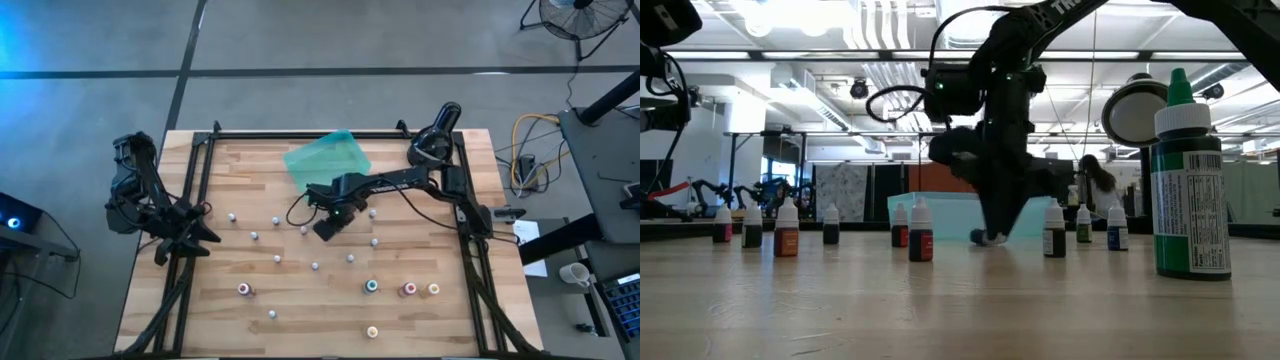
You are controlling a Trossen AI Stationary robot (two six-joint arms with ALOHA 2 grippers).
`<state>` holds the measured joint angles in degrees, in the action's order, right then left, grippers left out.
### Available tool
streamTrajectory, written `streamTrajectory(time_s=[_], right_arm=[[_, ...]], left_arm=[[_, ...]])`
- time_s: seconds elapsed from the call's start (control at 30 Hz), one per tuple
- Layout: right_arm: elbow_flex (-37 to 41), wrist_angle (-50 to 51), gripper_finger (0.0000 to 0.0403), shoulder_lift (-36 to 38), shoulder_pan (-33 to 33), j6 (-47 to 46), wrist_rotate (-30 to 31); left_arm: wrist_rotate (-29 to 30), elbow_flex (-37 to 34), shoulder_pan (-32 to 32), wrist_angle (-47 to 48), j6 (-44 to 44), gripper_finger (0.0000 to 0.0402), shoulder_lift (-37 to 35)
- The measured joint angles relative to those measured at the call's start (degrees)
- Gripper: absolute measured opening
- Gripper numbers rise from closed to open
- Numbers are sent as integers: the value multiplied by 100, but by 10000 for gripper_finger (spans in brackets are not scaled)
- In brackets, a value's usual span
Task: Pick & Place food coloring
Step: Adjust the red small food coloring bottle
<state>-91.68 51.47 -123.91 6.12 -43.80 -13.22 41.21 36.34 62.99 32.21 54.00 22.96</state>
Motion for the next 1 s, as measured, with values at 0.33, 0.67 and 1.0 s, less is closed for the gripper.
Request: streamTrajectory(time_s=[0.33,0.67,1.0], right_arm=[[-192,2218,49,-5,203,-682,-2327],[-225,2892,42,65,468,-283,-1475],[-147,3871,41,246,502,331,-1976]], left_arm=[[0,0,0,0,0,225,0],[-2,0,1,-2,33,225,0],[-1,1,1,-5,50,225,0]])
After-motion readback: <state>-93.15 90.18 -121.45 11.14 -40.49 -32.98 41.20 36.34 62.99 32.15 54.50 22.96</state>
